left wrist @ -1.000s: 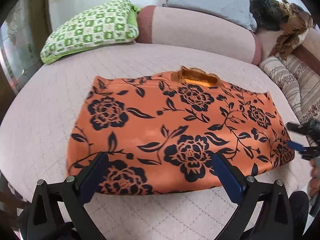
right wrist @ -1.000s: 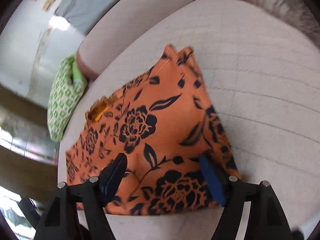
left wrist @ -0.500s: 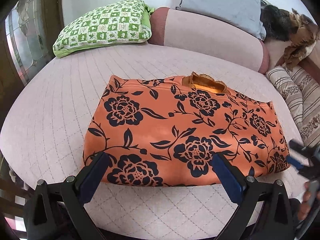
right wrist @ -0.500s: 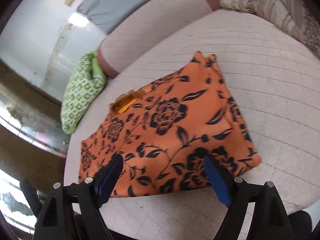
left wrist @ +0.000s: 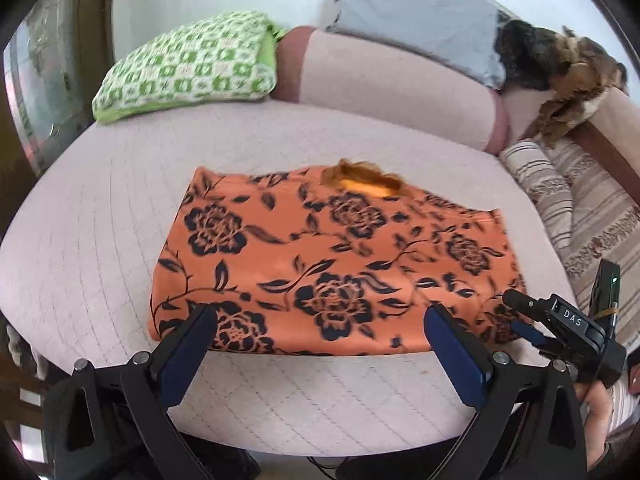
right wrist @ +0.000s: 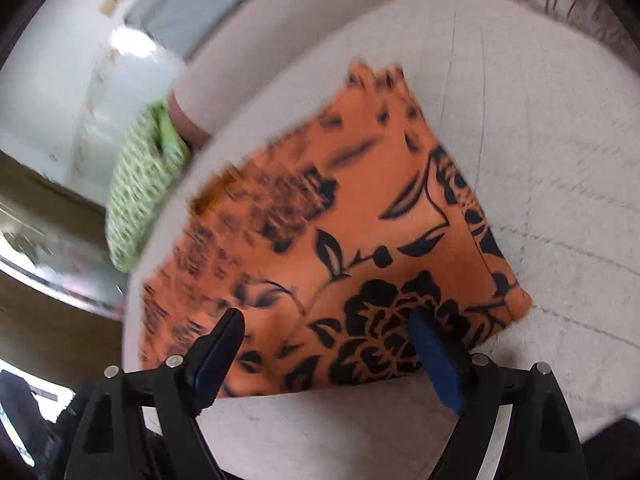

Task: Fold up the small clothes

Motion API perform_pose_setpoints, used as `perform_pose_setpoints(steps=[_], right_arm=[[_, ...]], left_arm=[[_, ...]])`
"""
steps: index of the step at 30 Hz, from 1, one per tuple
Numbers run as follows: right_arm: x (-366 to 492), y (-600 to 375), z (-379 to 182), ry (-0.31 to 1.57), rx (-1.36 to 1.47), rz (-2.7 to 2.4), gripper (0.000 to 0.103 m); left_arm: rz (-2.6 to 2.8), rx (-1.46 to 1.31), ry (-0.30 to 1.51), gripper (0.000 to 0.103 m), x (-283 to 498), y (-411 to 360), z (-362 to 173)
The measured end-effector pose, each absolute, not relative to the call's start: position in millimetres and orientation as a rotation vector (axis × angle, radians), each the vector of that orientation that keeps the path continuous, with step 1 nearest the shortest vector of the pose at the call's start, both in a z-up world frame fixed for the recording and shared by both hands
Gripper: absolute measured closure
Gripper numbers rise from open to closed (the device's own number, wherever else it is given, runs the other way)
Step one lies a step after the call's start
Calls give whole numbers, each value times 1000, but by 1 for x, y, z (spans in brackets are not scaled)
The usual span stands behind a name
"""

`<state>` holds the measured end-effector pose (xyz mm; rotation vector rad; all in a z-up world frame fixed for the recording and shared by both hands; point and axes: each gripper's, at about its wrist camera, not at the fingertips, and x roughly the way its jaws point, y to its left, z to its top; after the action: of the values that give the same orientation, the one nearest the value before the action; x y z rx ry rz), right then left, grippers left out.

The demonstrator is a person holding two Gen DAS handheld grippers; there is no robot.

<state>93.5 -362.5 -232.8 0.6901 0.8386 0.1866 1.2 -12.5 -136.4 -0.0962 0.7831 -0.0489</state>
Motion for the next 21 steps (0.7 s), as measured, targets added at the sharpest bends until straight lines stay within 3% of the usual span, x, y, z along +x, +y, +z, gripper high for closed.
perform_pose_setpoints(steps=[4,10,21], right_arm=[[70,-360,-218,781,670,216,16],[26,-373,-240,799,854,156,16],[66,-413,-265,815,1049,118,16]], left_arm=[[-62,-82,780,0,0,-27,-133],[-38,-62,826,0,9,-29,-156],[72,52,899,1,59,-31,-208]])
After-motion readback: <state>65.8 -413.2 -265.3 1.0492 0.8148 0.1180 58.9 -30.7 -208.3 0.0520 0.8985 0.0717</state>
